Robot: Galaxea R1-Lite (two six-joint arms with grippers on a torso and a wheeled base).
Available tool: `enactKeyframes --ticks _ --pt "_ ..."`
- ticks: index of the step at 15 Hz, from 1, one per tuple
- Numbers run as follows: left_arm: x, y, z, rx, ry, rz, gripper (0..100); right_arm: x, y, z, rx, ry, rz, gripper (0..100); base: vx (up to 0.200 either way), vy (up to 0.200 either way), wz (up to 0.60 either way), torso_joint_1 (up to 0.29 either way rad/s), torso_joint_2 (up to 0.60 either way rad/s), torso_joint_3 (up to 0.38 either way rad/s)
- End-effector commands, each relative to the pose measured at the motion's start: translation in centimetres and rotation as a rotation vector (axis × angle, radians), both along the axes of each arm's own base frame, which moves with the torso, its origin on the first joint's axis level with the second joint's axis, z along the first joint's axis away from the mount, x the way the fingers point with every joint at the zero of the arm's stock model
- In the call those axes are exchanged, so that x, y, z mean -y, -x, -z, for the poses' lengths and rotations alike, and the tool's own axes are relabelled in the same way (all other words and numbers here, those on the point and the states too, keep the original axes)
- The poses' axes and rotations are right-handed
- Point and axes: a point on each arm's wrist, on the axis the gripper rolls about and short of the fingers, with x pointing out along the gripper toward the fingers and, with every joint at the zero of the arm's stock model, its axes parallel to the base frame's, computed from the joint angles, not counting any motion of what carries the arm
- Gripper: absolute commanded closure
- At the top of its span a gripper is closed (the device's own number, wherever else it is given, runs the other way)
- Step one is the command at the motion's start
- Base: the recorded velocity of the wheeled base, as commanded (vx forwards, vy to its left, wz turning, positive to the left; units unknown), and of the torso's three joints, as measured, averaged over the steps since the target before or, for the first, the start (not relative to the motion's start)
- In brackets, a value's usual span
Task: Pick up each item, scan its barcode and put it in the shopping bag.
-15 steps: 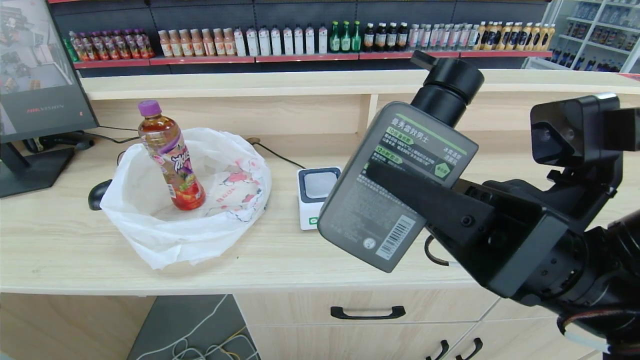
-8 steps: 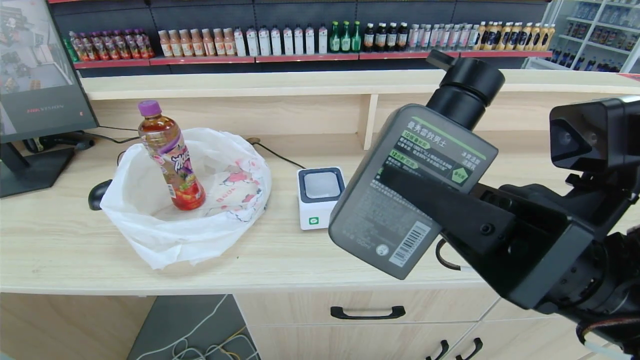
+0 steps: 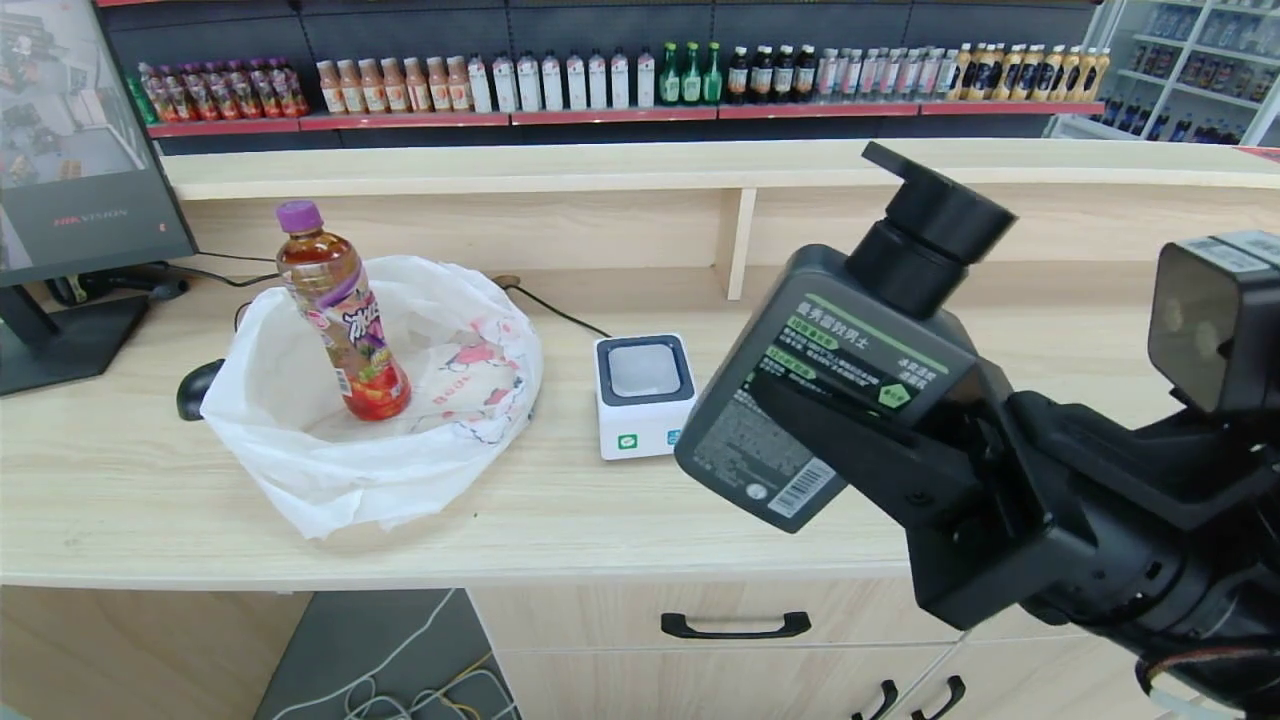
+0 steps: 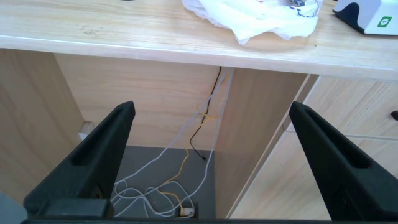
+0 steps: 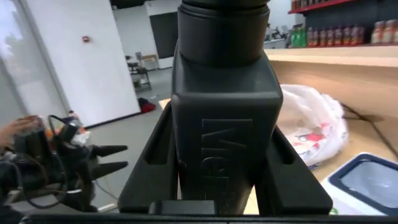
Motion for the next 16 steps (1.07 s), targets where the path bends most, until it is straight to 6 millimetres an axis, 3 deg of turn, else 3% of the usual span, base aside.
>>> enactKeyframes --ticks 1,4,6,9,11,16 --pt "0.0 0.0 0.0 0.000 -0.001 -0.001 0 0.2 0.0 1.0 -0.003 0.037 0.047 100 0.000 0.000 0.00 0.000 0.00 0.000" --pt "0.0 0.0 0.0 0.000 -0.001 -0.001 0 0.8 -0.5 2.6 0.005 0.105 0.174 100 0.000 0.000 0.00 0.000 0.00 0.000" --pt "0.0 0.0 0.0 0.000 -0.001 -0.001 0 1.5 -3.1 2.3 0.065 0.122 0.329 100 0.000 0.000 0.00 0.000 0.00 0.000" --pt "0.0 0.0 0.0 0.000 -0.001 -0.001 0 5.4 -7.0 3.2 0.031 0.155 0.537 100 0.000 0.000 0.00 0.000 0.00 0.000" --pt "0.0 0.0 0.0 0.000 -0.001 -0.001 0 6.7 -7.5 4.6 -0.007 0.202 0.593 100 0.000 0.000 0.00 0.000 0.00 0.000" --pt "0.0 0.0 0.0 0.000 -0.001 -0.001 0 7.0 -7.3 4.4 0.000 0.201 0.598 100 0.000 0.000 0.00 0.000 0.00 0.000"
